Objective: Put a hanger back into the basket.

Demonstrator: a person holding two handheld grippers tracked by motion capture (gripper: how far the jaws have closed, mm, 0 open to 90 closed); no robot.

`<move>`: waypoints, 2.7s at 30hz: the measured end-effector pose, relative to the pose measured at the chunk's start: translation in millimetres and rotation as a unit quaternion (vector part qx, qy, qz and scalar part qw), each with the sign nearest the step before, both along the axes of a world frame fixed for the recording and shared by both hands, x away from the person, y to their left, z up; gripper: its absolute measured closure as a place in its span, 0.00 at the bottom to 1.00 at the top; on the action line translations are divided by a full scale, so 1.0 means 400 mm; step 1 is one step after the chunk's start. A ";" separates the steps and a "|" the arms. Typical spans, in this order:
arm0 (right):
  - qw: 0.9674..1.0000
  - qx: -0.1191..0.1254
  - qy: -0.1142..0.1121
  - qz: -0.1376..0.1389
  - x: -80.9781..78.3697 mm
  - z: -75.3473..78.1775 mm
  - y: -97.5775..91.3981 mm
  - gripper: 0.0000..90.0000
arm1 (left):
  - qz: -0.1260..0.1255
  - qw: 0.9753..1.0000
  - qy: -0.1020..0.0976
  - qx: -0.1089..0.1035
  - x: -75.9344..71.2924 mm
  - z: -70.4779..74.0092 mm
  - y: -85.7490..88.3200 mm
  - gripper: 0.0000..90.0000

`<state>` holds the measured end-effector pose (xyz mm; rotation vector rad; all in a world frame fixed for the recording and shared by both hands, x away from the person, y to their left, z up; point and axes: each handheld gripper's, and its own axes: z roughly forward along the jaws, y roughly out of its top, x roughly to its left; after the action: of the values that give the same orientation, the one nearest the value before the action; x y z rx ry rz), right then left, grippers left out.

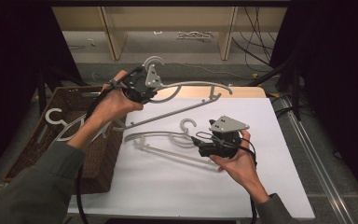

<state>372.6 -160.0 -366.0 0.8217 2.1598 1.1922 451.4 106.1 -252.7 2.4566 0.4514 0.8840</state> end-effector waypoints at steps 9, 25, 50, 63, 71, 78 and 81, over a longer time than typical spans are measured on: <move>1.000 0.012 0.007 0.002 -0.021 -0.036 -0.036 0.23 | 0.035 0.999 -0.014 -0.007 0.003 0.039 0.092 0.92; 1.000 0.013 0.017 0.003 -0.046 -0.086 -0.039 0.22 | 0.129 0.991 -0.015 -0.016 -0.007 0.017 0.335 0.92; 0.999 0.013 0.030 -0.002 -0.066 -0.119 -0.061 0.22 | 0.226 0.973 0.003 -0.049 -0.029 -0.124 0.585 0.91; 0.999 0.005 0.035 -0.003 -0.067 -0.125 -0.067 0.23 | 0.264 0.963 0.019 -0.051 -0.056 -0.182 0.660 0.91; 0.999 0.003 0.037 -0.003 -0.071 -0.127 -0.068 0.23 | 0.290 0.954 0.039 -0.065 -0.059 -0.226 0.689 0.91; 0.999 0.001 0.038 -0.007 -0.070 -0.130 -0.074 0.23 | 0.294 0.952 0.055 -0.067 -0.068 -0.250 0.707 0.91; 0.999 0.000 0.040 -0.007 -0.070 -0.131 -0.073 0.23 | 0.287 0.954 0.070 -0.056 -0.065 -0.277 0.698 0.91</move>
<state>344.5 -189.0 -418.3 0.8968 2.2132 1.1717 425.4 385.3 -363.4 2.3177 1.2752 0.8671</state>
